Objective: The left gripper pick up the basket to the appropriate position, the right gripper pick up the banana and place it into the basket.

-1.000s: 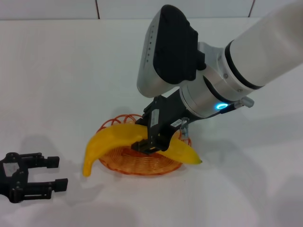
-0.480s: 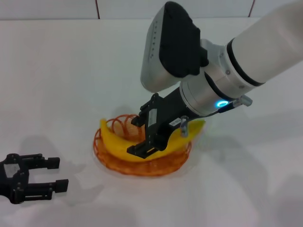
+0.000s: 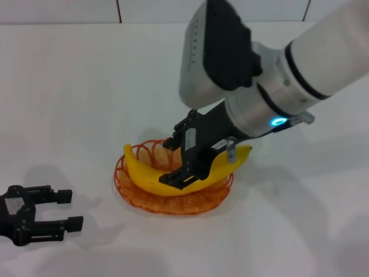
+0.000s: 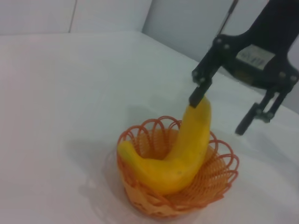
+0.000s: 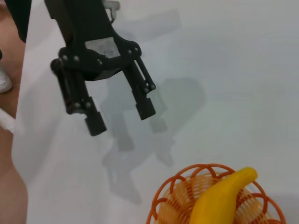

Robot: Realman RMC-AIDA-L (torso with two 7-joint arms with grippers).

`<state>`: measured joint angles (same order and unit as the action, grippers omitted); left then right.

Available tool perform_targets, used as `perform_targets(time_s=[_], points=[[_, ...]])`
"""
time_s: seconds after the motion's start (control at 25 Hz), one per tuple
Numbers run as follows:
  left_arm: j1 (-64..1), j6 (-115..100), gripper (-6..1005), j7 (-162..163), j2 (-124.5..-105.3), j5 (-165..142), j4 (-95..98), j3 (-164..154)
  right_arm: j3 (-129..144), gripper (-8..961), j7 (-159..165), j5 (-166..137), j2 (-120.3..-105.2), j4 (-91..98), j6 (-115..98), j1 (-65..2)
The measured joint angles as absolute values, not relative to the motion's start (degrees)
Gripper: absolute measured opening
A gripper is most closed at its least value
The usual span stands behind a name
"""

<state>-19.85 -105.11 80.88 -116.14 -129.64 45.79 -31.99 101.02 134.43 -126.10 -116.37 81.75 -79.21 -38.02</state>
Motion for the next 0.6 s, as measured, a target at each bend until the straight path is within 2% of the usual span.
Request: perform_targets(time_s=[0.32,0.6], points=[[-19.8,-104.3,757,79.8,-116.28,-129.9,45.8,-32.0,83.1,658,127.7,-124.4,-116.34,89.1,-86.6,-27.9],[-20.0,-103.6,757,79.7,-116.37,-129.8,45.2,-32.0,65.2,656,110.0,-109.5,-116.25,83.9,-100.1,-21.3]])
